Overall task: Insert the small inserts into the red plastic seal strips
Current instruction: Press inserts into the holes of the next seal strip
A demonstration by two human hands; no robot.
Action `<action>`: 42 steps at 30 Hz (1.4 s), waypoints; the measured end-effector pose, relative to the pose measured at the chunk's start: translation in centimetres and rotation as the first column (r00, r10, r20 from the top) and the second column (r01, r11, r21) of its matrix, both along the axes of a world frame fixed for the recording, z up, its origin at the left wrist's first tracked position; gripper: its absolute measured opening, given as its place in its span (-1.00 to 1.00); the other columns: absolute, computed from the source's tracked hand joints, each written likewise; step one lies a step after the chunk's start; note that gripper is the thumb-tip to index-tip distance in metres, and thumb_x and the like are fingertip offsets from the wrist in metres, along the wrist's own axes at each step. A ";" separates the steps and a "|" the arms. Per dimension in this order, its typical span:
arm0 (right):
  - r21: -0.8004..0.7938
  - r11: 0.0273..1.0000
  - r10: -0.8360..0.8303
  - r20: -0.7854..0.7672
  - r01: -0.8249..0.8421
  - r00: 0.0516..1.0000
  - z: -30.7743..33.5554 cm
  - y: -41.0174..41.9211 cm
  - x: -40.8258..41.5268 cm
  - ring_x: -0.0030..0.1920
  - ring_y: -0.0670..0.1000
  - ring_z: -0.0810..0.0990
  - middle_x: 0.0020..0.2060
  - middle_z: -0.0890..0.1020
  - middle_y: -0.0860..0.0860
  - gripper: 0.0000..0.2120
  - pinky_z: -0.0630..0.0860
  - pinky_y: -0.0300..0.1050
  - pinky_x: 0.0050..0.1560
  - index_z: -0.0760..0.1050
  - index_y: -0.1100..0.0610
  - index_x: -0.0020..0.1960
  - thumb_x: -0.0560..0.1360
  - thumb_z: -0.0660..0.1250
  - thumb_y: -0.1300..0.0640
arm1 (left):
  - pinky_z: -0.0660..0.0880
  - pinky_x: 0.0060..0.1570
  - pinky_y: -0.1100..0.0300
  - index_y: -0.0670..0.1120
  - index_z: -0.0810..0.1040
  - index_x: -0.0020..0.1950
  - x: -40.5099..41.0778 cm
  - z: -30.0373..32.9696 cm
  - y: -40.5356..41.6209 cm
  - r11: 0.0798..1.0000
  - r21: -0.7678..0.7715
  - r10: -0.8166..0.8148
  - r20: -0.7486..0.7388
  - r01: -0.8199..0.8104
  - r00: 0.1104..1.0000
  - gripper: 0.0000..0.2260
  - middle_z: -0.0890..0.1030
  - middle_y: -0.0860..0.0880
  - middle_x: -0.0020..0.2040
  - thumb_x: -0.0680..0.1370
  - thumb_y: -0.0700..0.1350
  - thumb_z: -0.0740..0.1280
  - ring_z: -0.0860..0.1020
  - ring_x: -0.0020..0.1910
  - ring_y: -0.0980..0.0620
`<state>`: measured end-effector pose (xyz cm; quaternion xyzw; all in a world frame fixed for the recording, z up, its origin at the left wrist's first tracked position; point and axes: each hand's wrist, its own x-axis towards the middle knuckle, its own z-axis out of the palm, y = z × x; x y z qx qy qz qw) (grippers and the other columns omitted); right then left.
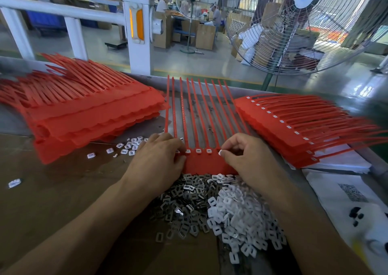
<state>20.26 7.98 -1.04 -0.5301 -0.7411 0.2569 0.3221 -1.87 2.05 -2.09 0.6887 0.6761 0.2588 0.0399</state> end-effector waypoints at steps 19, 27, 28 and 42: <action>0.050 0.999 -0.011 0.127 0.005 0.992 -0.7 2.0 -0.7 -0.14 -0.48 0.53 -0.15 0.58 -0.33 -0.87 0.37 -0.60 -0.21 0.71 -0.04 0.05 0.60 0.42 0.15 | 0.34 0.35 0.02 0.13 0.59 0.22 0.0 -0.2 0.1 1.000 0.005 0.002 -0.002 -0.002 1.000 -0.78 0.54 0.15 0.19 0.60 0.08 0.31 0.39 0.27 0.07; 0.084 0.996 0.009 0.268 -0.033 0.963 -0.2 1.6 -0.8 -0.12 -0.32 0.47 0.10 0.68 -0.11 -0.81 0.30 -0.62 -0.18 0.72 -0.02 0.17 0.63 0.39 0.13 | 0.35 0.34 0.01 0.13 0.58 0.22 0.0 -0.2 0.1 1.000 0.003 0.003 -0.006 -0.003 1.000 -0.78 0.54 0.15 0.19 0.60 0.07 0.31 0.40 0.28 0.05; 0.079 0.996 0.014 0.265 -0.036 0.964 -0.2 1.4 -0.7 -0.08 -0.31 0.49 0.12 0.69 -0.11 -0.80 0.30 -0.61 -0.15 0.71 -0.02 0.19 0.63 0.38 0.14 | 0.35 0.34 0.00 0.13 0.58 0.22 0.0 -0.2 0.1 1.000 0.003 0.004 -0.006 -0.004 1.000 -0.78 0.54 0.14 0.20 0.59 0.07 0.31 0.41 0.28 0.04; 0.119 0.991 0.006 0.445 -0.066 0.896 0.7 -0.4 -0.8 0.07 -0.05 0.57 0.06 0.59 -0.05 -0.76 0.42 -0.19 0.00 0.67 0.01 0.24 0.67 0.28 0.07 | 0.36 0.35 -0.01 0.11 0.58 0.22 0.1 -0.2 0.0 1.000 -0.001 0.002 -0.005 -0.002 1.000 -0.78 0.55 0.13 0.20 0.59 0.07 0.31 0.41 0.28 0.05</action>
